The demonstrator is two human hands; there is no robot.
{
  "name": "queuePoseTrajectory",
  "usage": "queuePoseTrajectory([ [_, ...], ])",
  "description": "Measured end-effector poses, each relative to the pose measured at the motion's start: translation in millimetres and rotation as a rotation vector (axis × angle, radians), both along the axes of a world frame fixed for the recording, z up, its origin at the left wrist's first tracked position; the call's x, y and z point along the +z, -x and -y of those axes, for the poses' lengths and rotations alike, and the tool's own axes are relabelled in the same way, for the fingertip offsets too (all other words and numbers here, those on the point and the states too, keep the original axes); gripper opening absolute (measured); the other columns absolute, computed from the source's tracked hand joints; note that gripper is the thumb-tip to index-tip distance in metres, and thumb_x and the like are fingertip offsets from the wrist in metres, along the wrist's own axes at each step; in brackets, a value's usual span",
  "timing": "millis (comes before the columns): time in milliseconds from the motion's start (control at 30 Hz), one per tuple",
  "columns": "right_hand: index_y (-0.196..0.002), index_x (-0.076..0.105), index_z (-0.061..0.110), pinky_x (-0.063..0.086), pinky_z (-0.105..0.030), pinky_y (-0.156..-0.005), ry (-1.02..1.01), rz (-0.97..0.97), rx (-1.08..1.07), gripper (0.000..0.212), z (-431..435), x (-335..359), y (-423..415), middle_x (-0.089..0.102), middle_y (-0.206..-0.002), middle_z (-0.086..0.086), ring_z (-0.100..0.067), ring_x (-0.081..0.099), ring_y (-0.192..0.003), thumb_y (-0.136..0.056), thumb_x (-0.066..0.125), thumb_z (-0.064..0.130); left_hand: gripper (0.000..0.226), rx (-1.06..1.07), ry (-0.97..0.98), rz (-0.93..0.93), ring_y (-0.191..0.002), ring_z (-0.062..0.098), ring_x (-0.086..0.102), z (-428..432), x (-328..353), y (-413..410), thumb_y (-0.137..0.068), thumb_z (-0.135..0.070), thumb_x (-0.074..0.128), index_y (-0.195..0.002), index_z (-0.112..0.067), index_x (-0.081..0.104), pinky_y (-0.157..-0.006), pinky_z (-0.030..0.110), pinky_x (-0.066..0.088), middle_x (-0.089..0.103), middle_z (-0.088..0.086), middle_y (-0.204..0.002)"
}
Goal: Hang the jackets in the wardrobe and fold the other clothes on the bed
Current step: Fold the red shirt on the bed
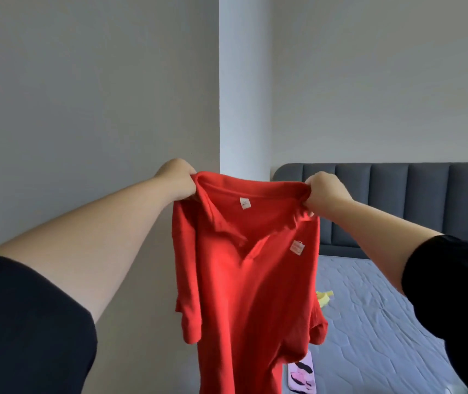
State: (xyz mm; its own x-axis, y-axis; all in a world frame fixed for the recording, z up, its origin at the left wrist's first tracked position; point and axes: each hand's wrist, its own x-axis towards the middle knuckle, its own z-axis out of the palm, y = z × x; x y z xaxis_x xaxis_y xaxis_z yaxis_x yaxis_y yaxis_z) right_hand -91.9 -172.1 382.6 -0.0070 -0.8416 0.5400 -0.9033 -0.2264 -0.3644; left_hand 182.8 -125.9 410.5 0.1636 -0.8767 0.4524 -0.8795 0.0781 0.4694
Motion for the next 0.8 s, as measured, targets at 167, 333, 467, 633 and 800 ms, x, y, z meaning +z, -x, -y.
queuePoseTrajectory([
  [167,-0.064,0.048,0.012,0.032,-0.030,-0.059,0.394,0.373,-0.034,0.015,-10,35,1,0.050,-0.070,-0.008,-0.026,0.048,-0.067,-0.078,0.053,0.015,0.019,0.218,0.275,-0.039,-0.102,0.031,0.061,-3,27,8,-0.084,-0.010,0.054,-0.093,-0.014,0.070,-0.077,0.032,0.047,0.068,0.013,-0.101],
  [333,-0.077,0.045,0.010,0.030,-0.030,-0.062,0.468,0.484,0.016,0.008,-34,72,2,0.047,-0.072,-0.005,-0.025,0.046,-0.074,-0.084,0.045,0.006,0.019,0.228,0.478,-0.184,-0.109,0.039,0.055,-16,62,31,-0.093,-0.025,0.053,-0.101,-0.008,0.059,-0.081,0.038,0.041,0.061,0.017,-0.116],
  [467,-0.092,0.047,0.015,0.032,-0.033,-0.063,0.676,0.436,-0.031,0.003,-55,94,21,0.052,-0.081,-0.004,-0.029,0.048,-0.076,-0.090,0.048,0.018,0.020,0.234,0.727,0.064,-0.095,0.044,0.059,-36,83,26,-0.096,-0.025,0.050,-0.101,-0.006,0.053,-0.067,0.037,0.033,0.064,0.024,-0.100],
  [633,-0.100,0.057,0.007,0.036,-0.036,-0.069,0.620,0.165,-0.182,0.025,-62,93,59,0.064,-0.100,-0.023,-0.042,0.058,-0.093,-0.094,0.050,0.030,0.038,0.226,0.627,0.439,-0.093,0.045,0.059,-40,79,25,-0.098,-0.039,0.045,-0.104,-0.003,0.056,-0.066,0.037,0.032,0.063,0.027,-0.099],
  [800,-0.092,0.057,0.007,0.033,-0.034,-0.065,0.617,0.046,-0.266,0.031,-48,80,73,0.064,-0.097,-0.022,-0.042,0.059,-0.089,-0.096,0.046,0.036,0.034,0.229,0.740,0.482,-0.089,0.045,0.061,-23,56,50,-0.099,-0.032,0.046,-0.103,0.000,0.058,-0.066,0.038,0.036,0.064,0.027,-0.095],
])
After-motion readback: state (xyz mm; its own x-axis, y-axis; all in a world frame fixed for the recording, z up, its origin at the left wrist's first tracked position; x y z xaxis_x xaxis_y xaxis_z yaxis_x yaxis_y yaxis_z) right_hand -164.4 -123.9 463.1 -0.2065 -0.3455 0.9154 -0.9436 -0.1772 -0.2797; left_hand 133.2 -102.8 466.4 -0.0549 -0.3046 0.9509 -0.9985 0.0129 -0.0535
